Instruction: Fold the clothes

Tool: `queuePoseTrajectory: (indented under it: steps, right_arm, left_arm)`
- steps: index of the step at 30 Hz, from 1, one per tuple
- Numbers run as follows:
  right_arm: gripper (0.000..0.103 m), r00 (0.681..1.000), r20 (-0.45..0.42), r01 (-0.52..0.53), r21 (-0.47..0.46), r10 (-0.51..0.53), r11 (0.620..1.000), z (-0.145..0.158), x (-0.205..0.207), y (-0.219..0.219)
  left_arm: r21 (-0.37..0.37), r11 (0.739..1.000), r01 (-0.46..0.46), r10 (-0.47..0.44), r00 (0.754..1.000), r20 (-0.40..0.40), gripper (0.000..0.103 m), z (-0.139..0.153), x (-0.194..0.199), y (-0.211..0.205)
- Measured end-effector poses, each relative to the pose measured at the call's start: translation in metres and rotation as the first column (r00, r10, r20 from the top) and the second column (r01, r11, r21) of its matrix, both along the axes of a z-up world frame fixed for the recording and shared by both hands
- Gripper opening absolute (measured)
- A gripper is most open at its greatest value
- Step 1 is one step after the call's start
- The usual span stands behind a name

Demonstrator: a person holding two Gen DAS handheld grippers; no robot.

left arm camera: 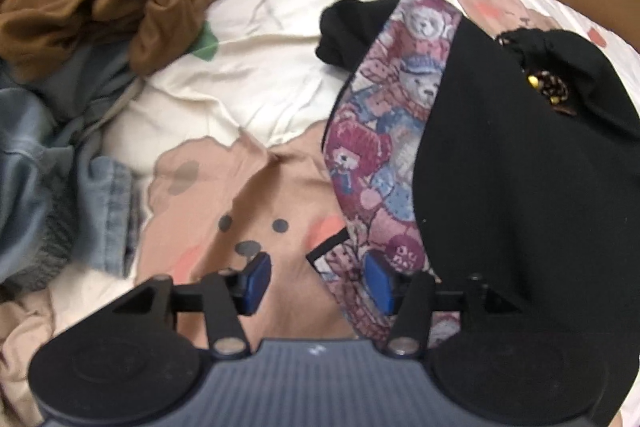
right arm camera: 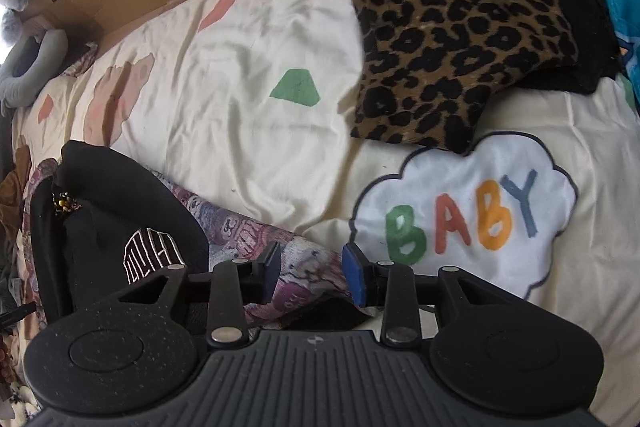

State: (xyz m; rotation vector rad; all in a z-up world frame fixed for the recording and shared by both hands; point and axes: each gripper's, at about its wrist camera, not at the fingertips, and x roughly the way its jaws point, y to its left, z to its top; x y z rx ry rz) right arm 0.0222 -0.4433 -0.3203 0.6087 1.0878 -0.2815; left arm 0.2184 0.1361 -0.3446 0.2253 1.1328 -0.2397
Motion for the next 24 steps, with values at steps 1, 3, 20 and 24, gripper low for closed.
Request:
queuePoseTrajectory:
  steps: [1, 3, 20, 24]
  right_arm:
    - [0.047, 1.0, 0.0, -0.003, -0.003, 0.003, 1.0, -0.001, 0.002, 0.001]
    - [0.048, 1.0, -0.004, -0.005, -0.008, 0.005, 1.0, -0.005, 0.003, 0.001]
    - [0.051, 0.988, -0.123, -0.095, -0.054, 0.088, 0.994, -0.05, 0.011, 0.009]
    - [0.042, 0.988, -0.116, -0.107, -0.044, 0.101, 0.993, -0.047, 0.01, 0.009]
  left_arm:
    - [-0.003, 1.0, 0.015, -0.015, 1.0, -0.004, 0.055, -0.002, 0.002, -0.001]
    - [-0.004, 0.998, 0.066, -0.066, 0.998, -0.003, 0.063, -0.004, 0.004, -0.005]
    - [-0.054, 0.981, 0.188, -0.192, 0.979, -0.063, 0.008, -0.014, 0.005, -0.016]
    - [-0.047, 0.984, 0.173, -0.176, 0.983, -0.056, 0.006, 0.0, -0.003, -0.006]
